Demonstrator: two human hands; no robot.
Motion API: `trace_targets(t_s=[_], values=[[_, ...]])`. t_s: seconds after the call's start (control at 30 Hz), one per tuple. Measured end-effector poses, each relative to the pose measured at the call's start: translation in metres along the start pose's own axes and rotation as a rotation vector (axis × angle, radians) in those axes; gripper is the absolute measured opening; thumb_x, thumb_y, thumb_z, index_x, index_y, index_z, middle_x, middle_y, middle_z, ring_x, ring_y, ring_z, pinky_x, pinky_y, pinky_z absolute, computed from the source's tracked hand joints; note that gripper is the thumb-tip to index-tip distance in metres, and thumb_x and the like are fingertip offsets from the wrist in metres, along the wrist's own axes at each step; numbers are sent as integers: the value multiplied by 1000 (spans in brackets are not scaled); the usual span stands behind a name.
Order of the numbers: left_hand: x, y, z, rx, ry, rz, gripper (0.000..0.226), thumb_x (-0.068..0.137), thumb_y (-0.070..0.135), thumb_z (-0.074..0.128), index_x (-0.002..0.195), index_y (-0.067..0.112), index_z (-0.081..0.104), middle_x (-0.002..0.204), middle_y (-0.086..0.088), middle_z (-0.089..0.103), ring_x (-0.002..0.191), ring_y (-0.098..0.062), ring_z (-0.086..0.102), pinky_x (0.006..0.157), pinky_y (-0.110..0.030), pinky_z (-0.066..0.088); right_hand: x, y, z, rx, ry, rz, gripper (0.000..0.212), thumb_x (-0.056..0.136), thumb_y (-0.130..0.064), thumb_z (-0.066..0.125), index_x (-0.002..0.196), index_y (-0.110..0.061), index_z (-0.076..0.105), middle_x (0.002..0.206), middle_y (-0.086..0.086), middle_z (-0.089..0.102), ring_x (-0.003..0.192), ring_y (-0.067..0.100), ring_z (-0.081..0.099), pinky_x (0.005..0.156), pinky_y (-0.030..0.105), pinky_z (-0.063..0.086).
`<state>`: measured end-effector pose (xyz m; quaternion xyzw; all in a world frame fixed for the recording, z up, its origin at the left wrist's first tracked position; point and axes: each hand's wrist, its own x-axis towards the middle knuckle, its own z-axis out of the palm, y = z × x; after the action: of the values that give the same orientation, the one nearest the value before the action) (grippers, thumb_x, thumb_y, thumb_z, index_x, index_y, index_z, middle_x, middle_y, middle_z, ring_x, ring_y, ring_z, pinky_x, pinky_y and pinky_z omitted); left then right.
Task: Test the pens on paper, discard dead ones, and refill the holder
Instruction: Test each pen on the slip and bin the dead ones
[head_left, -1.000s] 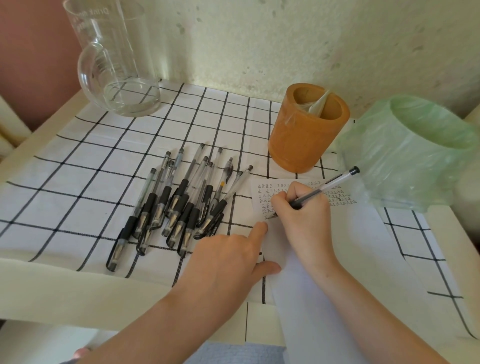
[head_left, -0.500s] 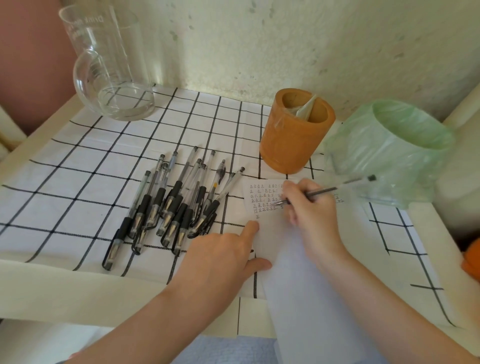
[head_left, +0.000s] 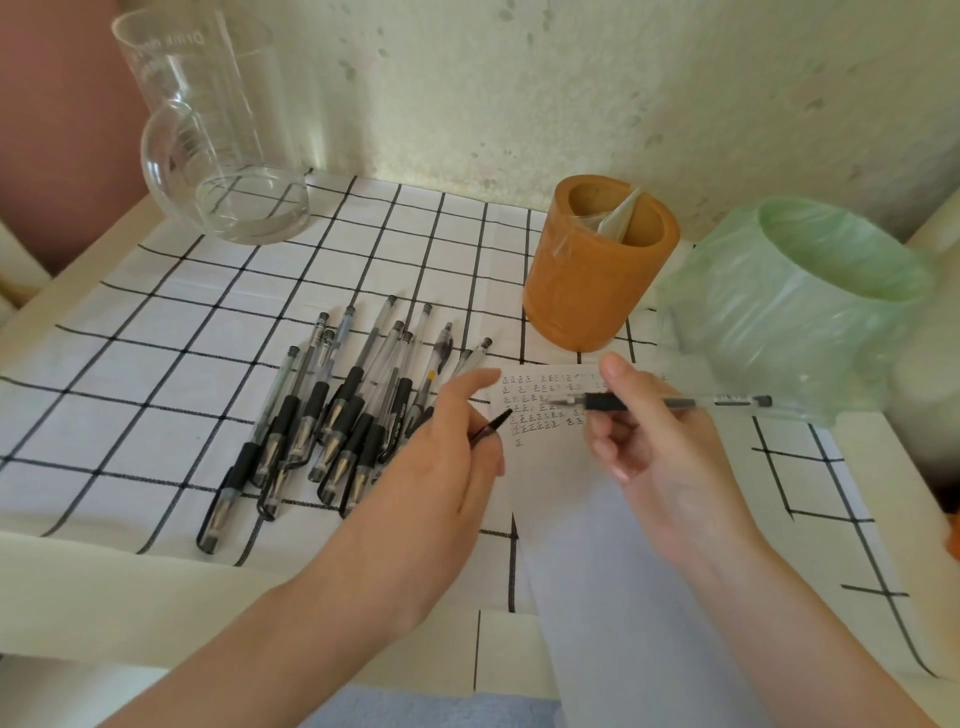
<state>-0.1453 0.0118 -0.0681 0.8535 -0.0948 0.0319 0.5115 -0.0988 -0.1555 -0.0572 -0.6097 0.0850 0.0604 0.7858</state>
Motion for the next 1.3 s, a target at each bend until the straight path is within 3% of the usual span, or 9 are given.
trace_targets(t_s=[0.17,0.47,0.63,0.73,0.8,0.9,1.0,1.13,1.3], values=[[8,-2,1,-63,-43,1,62,92,18,50,139,37,14,92,16,58,83,7,52,78,-2,34,-6,-1,2,-71,-16,3,38,68,-34,71,56,-17,39,47,5,38,38,13,25,39,19,22],[9,2,5,-27,-42,91,66,87,17,59,142,26,22,90,13,62,76,14,52,75,-1,34,-5,2,4,-92,5,-35,41,86,-17,64,53,-17,40,41,2,37,37,14,25,40,20,22],[8,0,6,0,-25,105,66,87,20,58,139,34,20,91,12,62,77,12,53,76,-2,35,-3,0,3,-103,26,-40,41,87,-12,62,53,-16,39,41,3,34,37,13,23,42,22,19],[7,0,6,38,-38,100,63,87,20,59,133,42,22,90,13,60,71,13,51,71,-4,36,-5,3,8,-178,-25,-22,39,84,-16,67,54,-16,40,38,-1,37,36,13,27,41,21,23],[7,0,5,57,-36,49,53,87,22,59,129,42,33,87,13,61,72,9,53,70,-5,37,-8,4,12,-202,-80,-9,37,78,-26,71,56,-15,42,37,-3,37,34,11,28,40,20,24],[10,-2,-1,22,-44,-69,5,88,22,58,87,26,59,63,14,62,50,-1,56,54,-7,38,-9,3,14,-189,-145,-15,32,65,-35,72,64,-12,50,38,-3,41,33,10,30,39,20,24],[10,-3,-3,24,-60,-74,21,87,30,55,68,22,54,51,11,54,39,-6,45,45,-15,36,-9,2,11,-133,-201,-11,31,74,-32,65,78,-2,60,47,2,52,36,11,39,39,18,32],[7,-2,-2,140,-55,-17,28,86,39,48,77,15,57,48,6,41,45,-11,39,46,-23,32,-9,4,8,-127,-236,-8,28,82,-27,58,84,1,64,54,5,56,41,12,44,41,18,36],[8,2,-3,177,-15,-9,28,87,36,47,79,11,59,48,7,40,48,-10,41,45,-19,29,-9,4,8,-142,-258,-16,27,79,-26,60,84,0,64,54,5,56,41,11,45,41,17,35]])
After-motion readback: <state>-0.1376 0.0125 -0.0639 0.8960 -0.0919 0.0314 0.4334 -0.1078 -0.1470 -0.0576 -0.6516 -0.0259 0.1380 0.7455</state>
